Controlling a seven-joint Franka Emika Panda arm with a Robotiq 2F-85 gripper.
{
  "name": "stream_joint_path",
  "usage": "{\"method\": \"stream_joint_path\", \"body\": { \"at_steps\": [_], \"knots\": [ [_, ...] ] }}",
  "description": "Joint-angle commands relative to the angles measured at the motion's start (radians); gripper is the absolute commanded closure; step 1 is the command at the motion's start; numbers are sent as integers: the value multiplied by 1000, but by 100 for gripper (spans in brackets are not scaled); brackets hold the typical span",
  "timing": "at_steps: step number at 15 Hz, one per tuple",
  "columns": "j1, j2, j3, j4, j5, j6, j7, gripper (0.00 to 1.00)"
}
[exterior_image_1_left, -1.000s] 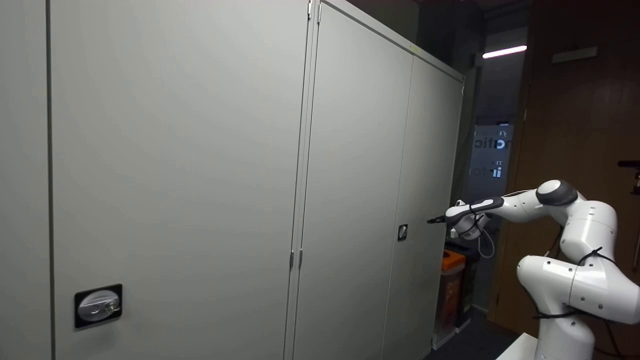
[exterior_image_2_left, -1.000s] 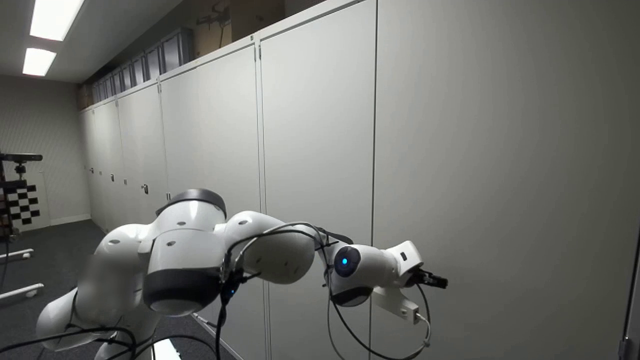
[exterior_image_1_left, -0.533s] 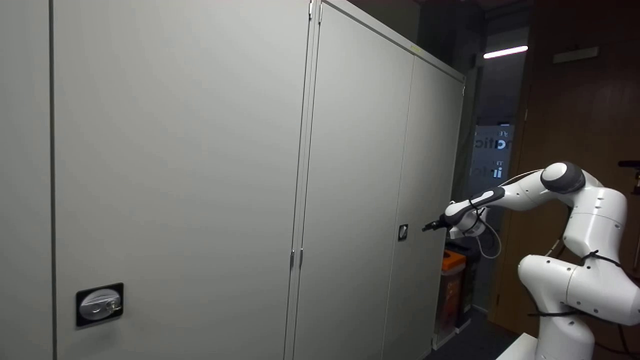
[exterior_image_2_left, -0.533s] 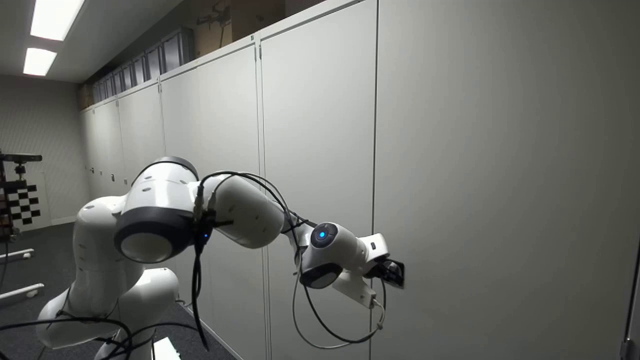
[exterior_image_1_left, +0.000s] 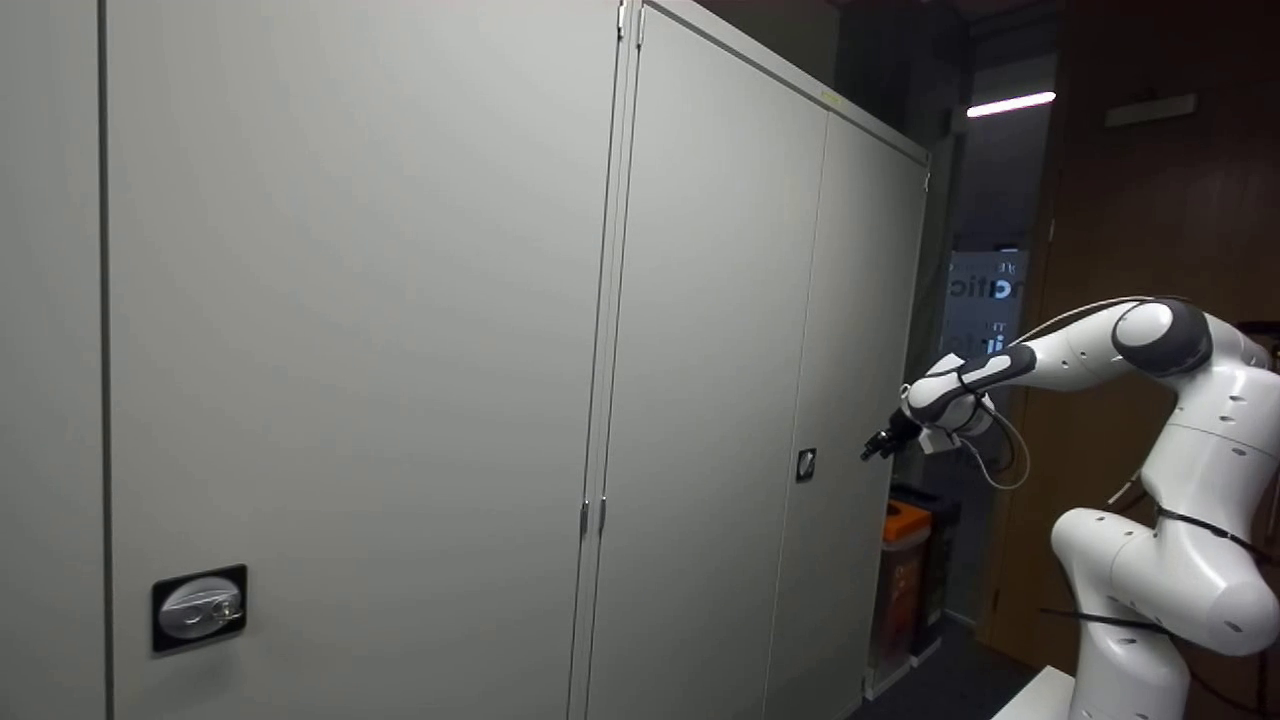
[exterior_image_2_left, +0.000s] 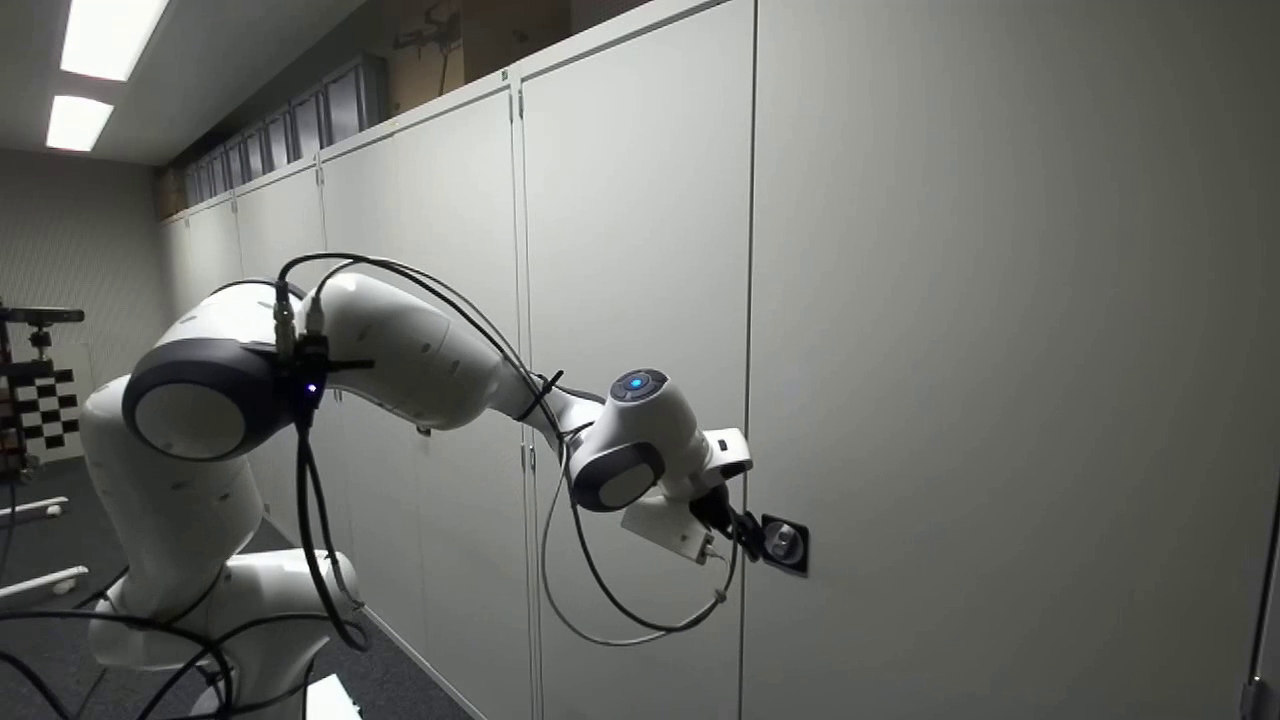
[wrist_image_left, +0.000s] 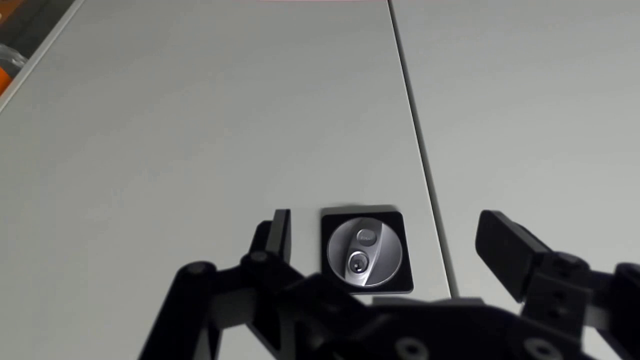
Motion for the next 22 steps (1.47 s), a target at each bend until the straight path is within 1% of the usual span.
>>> {"method": "stream_joint_path", "body": {
  "at_steps": [1,4,8,10,13,15,17,20,22],
  "knots": [
    [-236,53,216,-1,-22,-119,15,0],
    [-433,63,402,4,-14,-207,1,0],
    [-724,60,677,7,-29,-315,-4,0],
    [-846,48,795,7,-46,-359,0,0],
    [-991,40,937,3,-69,-386,5,0],
    [-1062,37,1008,0,-74,-388,3,0],
    [-1106,27,1060,0,-53,-413,-9,0],
    [-1125,10,1097,6,-1,-476,-28,0],
    [-1127,-4,1109,7,23,-507,-37,0]
  ]
}}
